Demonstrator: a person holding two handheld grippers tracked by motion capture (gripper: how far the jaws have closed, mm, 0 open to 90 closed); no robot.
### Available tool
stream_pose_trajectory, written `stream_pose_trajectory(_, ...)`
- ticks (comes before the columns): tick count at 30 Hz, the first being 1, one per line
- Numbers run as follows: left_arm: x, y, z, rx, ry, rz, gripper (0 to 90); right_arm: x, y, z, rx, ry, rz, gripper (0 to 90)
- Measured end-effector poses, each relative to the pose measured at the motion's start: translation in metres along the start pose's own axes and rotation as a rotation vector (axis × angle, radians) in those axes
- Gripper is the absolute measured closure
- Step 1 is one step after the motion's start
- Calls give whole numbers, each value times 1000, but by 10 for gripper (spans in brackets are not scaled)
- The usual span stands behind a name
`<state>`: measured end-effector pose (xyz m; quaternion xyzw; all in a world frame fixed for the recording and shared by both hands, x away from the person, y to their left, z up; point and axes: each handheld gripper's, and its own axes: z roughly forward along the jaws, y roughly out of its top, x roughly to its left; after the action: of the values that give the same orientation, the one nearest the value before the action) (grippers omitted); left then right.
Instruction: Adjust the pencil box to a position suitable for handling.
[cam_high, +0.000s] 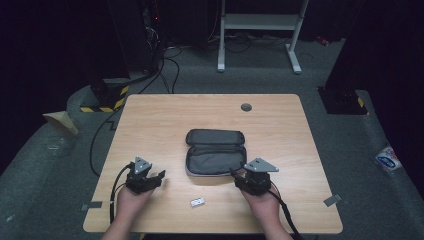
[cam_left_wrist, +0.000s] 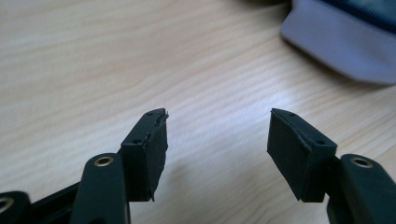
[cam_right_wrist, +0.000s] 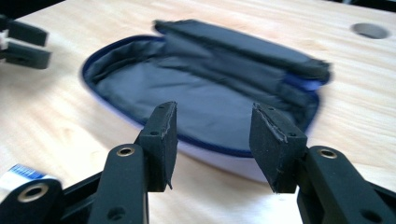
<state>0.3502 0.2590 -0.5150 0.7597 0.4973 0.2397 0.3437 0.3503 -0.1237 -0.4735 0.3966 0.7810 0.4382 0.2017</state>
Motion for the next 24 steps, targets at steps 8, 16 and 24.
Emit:
stream_pose_trajectory(8, 3, -15, -6, 44, -3, 21, 358, 39, -14, 11, 45, 108, -72, 512)
stream_pose_trajectory(16, 11, -19, -3, 34, 3, -22, 270, 69, -28, 26, 97, 210, -122, 489)
stream_pose_trajectory(24, 10, -19, -2, 29, 5, -21, 247, 78, -33, 33, 132, 273, -145, 451)
